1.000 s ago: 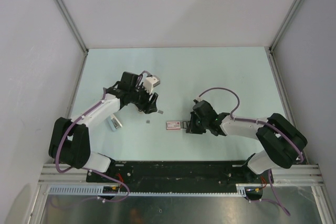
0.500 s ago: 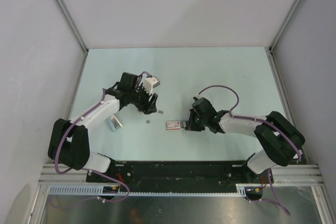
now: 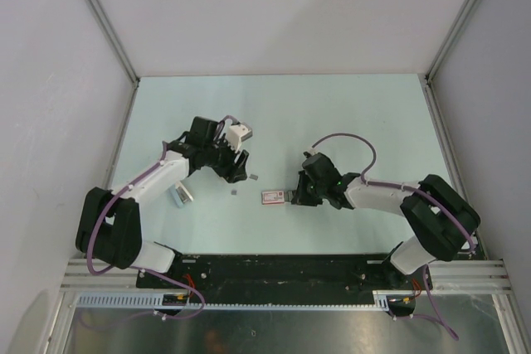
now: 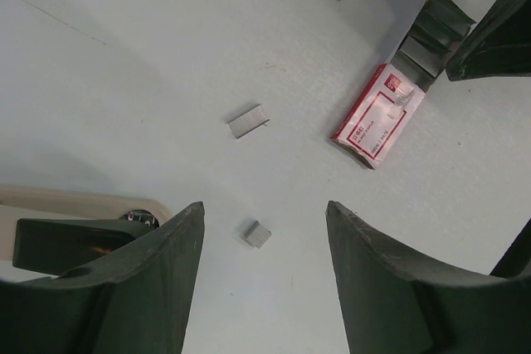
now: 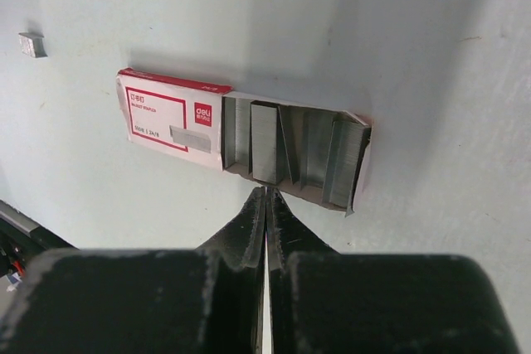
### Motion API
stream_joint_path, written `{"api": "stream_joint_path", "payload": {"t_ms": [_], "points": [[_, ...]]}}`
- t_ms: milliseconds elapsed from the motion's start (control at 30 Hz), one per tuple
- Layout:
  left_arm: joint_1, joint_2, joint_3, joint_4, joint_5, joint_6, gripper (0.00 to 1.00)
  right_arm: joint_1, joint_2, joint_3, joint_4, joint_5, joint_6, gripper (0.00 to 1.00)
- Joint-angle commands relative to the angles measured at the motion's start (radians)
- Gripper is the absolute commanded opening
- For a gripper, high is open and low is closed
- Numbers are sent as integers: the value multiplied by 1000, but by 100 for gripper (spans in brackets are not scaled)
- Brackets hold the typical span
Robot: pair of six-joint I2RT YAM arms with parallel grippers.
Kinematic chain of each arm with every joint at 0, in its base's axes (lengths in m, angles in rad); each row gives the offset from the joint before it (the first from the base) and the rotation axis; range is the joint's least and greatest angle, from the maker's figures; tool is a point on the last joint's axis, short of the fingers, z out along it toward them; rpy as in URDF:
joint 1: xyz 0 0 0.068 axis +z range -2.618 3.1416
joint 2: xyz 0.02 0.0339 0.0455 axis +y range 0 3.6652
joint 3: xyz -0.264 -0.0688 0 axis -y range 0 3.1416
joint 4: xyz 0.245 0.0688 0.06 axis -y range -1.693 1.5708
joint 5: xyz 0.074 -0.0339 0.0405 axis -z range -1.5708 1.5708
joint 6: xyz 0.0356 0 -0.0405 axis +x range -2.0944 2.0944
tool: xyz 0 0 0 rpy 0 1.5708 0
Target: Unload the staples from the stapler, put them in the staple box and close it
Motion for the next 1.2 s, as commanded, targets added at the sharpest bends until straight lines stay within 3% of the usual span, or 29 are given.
{"api": "stream_joint_path", "payload": {"t_ms": [0, 267, 500, 833, 900, 1000, 1100, 1167], "points": [[4, -39, -12, 32, -7, 21, 66, -2, -77, 42, -31, -10, -25, 0], [3, -36, -4, 38, -4, 18, 66, -119, -206, 75, -145, 4, -63, 5], [-11, -18, -9, 44, -11, 40, 65, -184, -162, 69, -214, 75, -76, 4], [-56, 25, 1, 64, -39, 60, 63, -199, -115, 46, -151, 45, -61, 4], [-54, 31, 9, 65, -42, 54, 63, -191, -117, 55, -110, 47, -73, 9], [-33, 24, 27, 66, -24, 26, 65, -161, -64, 118, -79, 59, -122, 26], [26, 0, 46, 61, 7, -8, 68, -103, 28, 219, -74, 100, -203, 42], [82, -27, 56, 53, 36, -26, 69, -70, 83, 280, -67, 130, -251, 46]]}}
